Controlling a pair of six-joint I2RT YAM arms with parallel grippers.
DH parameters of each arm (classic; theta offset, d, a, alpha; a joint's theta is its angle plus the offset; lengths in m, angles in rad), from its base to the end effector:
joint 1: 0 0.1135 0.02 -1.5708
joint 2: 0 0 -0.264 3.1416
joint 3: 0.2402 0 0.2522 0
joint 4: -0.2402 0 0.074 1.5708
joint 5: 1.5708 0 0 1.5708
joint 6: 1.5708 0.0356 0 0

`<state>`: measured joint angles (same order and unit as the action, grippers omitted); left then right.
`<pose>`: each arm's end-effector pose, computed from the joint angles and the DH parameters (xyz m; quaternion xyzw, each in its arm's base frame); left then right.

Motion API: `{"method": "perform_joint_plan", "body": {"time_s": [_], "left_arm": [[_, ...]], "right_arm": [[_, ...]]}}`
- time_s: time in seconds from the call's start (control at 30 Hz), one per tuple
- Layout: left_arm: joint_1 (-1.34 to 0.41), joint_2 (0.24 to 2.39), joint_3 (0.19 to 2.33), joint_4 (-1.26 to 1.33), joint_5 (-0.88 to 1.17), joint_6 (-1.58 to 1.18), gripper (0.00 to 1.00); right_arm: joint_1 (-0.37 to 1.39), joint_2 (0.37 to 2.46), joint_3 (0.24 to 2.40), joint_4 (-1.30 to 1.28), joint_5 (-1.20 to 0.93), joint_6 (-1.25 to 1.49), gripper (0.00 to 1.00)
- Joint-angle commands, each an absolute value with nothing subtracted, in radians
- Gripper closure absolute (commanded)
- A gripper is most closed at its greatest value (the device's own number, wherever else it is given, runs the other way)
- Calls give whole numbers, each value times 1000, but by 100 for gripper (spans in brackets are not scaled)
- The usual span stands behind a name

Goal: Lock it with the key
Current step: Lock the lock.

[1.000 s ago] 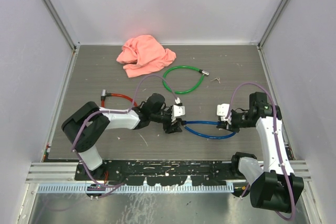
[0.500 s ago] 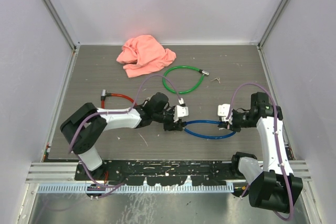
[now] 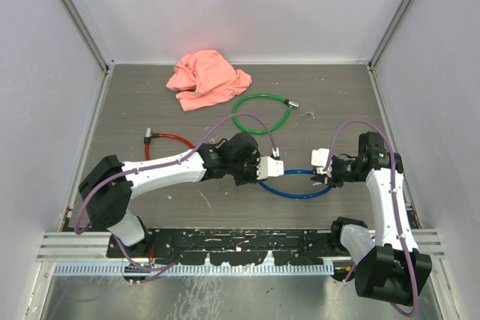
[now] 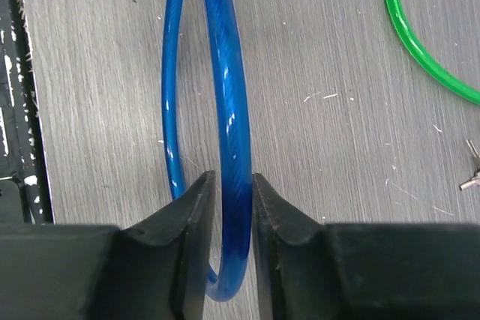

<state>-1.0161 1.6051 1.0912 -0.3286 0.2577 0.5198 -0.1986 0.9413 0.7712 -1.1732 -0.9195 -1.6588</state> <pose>0.1735 -0.2972 0.2283 0.6767 0.6348 -0.2031 0.3129 0.1406 0.0006 0.2514 -0.6314 0.6298 0.1826 0.4140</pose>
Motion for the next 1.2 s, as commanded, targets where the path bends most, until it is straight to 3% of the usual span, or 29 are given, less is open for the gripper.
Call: {"method": "perform_joint_plan", "body": {"time_s": [0.0,0.13,0.23,0.43,0.57,0.7,0.73,0.83,0.9,0.97,1.17], "left_arm": [[-1051,1578,1185,-469,130,585,100],[-1080,1601,1238,-530,88,592,100],[-1099,1615,1270,-553,70,598,100],[-1129,1640,1336,-593,46,600,100],[-1148,1667,1386,-625,37,595,100],[-1162,1697,1435,-656,25,587,100],[-1165,1704,1446,-663,25,585,100],[-1173,1713,1466,-682,15,570,100],[-1173,1702,1465,-672,0,550,97],[-1173,1675,1440,-645,-6,535,90],[-1170,1521,1254,-484,21,491,38]], "right_arm": [[-198,935,772,-1184,-991,-1691,65],[-198,945,809,-1261,-1053,-1722,50],[-198,967,843,-1315,-1109,-1727,45],[-184,1033,866,-1407,-1138,-1765,44],[-147,1017,858,-1338,-1113,-1658,47],[-73,968,830,-1192,-1068,-1470,57],[-57,956,821,-1158,-1061,-1427,63],[-37,936,813,-1113,-1041,-1374,96],[-38,941,814,-1123,-1017,-1388,99],[-47,950,812,-1154,-995,-1437,99],[-142,972,806,-1254,-1022,-1621,99]]}}
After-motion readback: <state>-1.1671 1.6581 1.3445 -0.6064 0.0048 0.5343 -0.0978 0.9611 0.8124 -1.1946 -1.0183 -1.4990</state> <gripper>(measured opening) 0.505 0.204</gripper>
